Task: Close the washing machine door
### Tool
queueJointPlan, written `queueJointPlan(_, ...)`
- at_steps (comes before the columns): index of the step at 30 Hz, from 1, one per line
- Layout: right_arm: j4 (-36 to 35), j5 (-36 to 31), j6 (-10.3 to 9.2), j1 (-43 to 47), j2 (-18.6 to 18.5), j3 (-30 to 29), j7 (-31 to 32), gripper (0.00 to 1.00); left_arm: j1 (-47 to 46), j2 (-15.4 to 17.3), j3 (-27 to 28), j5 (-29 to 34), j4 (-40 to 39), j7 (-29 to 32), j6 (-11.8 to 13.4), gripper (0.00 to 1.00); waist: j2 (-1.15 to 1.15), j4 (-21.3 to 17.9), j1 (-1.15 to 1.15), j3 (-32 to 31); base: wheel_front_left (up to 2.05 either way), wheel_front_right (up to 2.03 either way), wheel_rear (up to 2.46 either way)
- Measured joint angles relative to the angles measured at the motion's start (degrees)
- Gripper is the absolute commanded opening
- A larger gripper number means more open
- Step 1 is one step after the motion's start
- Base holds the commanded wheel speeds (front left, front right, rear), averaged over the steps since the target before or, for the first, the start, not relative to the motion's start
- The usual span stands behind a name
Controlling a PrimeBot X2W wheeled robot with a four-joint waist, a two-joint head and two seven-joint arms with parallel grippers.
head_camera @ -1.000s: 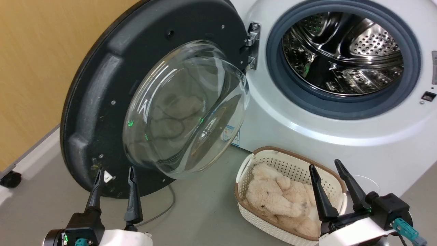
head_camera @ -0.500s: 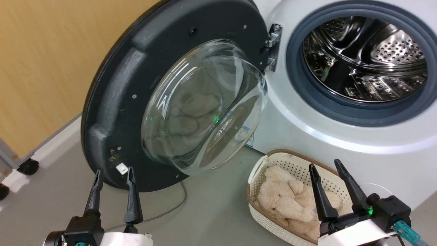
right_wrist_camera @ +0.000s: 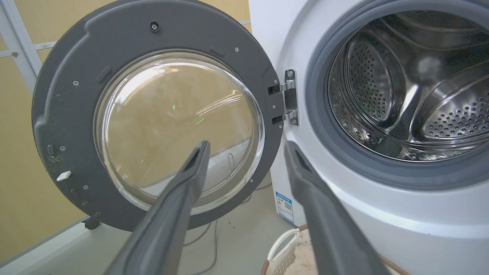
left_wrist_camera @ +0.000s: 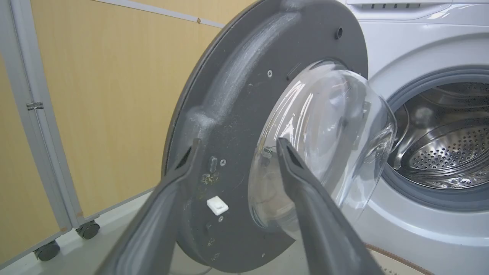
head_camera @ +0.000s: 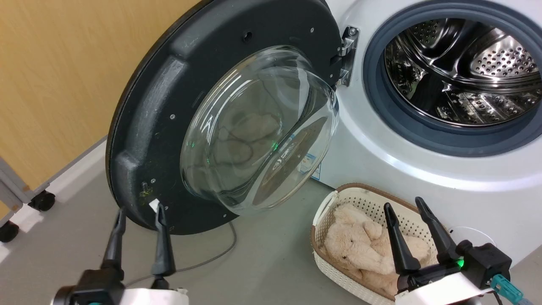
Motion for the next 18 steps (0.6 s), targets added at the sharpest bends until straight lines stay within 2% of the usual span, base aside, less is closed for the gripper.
queueJointPlan(1,0.0,0.0,0.0,0.0,0.0,0.0,0.0,1.0,0.0,0.0,0.2,-0.6,-0.4,0.0,0.0,0.2,0.0,0.0,0.0,0.1,0.0,0.0,0.0)
queueJointPlan(2,0.0,0.0,0.0,0.0,0.0,0.0,0.0,1.0,0.0,0.0,0.5,-1.1,-1.0,0.0,0.0,0.0,0.0,0.0,0.0,0.2,0.0,0.0,0.0)
queueJointPlan(6,-0.3,0.0,0.0,0.0,-0.1,-0.2,0.0,1.0,-0.7,-0.1,2.7,-2.0,-4.2,0.0,-0.2,0.0,0.0,0.0,0.0,0.6,0.0,0.0,0.0)
queueJointPlan(9,-0.6,-0.1,0.0,0.0,-0.4,-0.7,0.0,1.0,-4.5,1.0,7.7,-2.7,-4.9,0.0,-3.2,0.0,0.0,0.0,0.0,1.3,0.0,0.0,0.0)
queueJointPlan(10,-0.6,-0.1,0.0,0.0,-0.4,-0.7,0.0,1.0,-4.5,1.0,7.7,-2.7,-4.9,0.0,-3.2,0.0,0.0,0.0,0.0,1.3,0.0,0.0,0.0)
queueJointPlan(11,-0.8,-0.2,0.0,0.1,-0.5,-1.0,0.0,1.0,-7.1,2.8,10.6,-3.5,-4.3,0.0,-5.0,0.0,0.0,0.0,0.0,1.6,0.0,0.0,0.0)
queueJointPlan(14,-1.1,-0.2,0.0,0.1,-0.5,-1.5,0.0,1.0,-10.0,4.4,13.1,-4.9,-3.0,0.0,-6.7,0.0,0.0,-0.1,0.0,1.9,0.0,0.0,0.0)
queueJointPlan(16,-1.9,-0.3,0.0,0.4,-0.5,-2.4,0.0,1.0,-15.2,7.2,17.1,-9.0,2.2,-0.1,-8.9,0.0,0.0,-0.2,0.0,2.3,0.0,0.0,0.0)
queueJointPlan(18,-2.0,-0.5,0.0,0.6,-0.5,-2.3,0.0,1.0,-16.8,8.3,18.4,-10.6,4.5,0.1,-9.3,0.0,0.0,-0.3,0.0,2.4,0.0,0.0,0.0)
